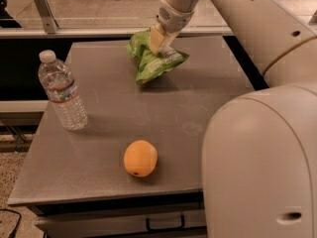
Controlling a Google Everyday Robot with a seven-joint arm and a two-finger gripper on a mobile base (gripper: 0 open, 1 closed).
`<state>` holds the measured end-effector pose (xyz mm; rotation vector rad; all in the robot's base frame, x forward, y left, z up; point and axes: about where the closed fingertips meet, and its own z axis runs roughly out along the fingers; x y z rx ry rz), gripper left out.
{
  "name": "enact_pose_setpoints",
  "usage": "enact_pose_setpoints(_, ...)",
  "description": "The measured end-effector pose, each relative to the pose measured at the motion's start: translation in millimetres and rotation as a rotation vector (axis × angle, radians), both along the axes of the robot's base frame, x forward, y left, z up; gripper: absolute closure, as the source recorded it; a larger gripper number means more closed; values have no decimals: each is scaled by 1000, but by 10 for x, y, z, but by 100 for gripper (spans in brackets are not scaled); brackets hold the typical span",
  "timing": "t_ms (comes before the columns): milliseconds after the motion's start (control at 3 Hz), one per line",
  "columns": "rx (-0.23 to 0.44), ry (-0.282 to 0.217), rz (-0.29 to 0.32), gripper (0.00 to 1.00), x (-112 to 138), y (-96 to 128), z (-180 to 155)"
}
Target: Move green rice chip bag near water bottle
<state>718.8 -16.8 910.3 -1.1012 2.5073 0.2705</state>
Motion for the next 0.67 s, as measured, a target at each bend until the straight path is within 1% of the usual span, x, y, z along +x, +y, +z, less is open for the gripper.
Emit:
enact_pose_setpoints(333, 73, 9, 98, 100, -321, 326, 64)
enact_pose_setpoints(667, 138, 15, 167, 100, -572, 605, 94)
